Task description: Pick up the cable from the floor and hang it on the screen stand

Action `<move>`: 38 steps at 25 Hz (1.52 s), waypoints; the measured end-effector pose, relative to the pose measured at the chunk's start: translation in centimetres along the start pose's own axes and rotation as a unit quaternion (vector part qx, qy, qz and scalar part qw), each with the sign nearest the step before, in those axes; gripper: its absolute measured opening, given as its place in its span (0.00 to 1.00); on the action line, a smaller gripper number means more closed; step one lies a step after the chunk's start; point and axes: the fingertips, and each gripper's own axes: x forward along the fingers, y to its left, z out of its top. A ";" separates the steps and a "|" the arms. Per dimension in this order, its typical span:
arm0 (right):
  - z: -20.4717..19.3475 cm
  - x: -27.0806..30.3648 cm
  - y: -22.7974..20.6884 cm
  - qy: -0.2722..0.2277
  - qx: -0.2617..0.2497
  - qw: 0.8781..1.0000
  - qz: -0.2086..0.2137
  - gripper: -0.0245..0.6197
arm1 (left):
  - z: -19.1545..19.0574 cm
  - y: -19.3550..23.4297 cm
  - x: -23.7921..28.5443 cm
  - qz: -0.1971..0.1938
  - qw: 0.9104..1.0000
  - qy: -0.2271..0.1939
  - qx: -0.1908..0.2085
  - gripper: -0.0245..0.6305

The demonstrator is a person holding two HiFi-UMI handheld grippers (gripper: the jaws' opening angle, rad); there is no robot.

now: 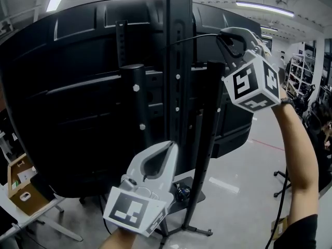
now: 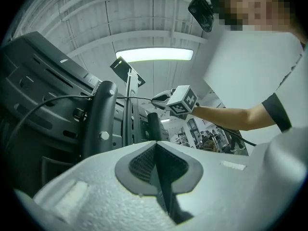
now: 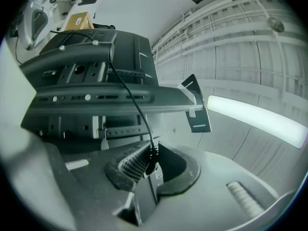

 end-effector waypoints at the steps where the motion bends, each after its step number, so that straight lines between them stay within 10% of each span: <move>1: -0.9 -0.1 -0.1 0.002 0.001 1.000 0.000 0.12 | -0.1 -0.1 0.4 0.001 1.000 0.001 0.001 0.04; 13: -12.3 -0.6 4.6 0.046 0.073 0.996 0.036 0.11 | -2.1 -2.8 5.1 0.001 1.000 0.013 0.013 0.04; 24: -11.3 -2.8 10.2 -0.006 0.180 0.981 0.066 0.11 | -3.6 -4.2 6.9 0.017 0.999 0.027 0.007 0.04; 38: -7.9 -4.3 13.4 -0.035 0.411 0.901 0.135 0.12 | -4.1 -5.2 5.8 0.031 0.999 0.029 -0.004 0.04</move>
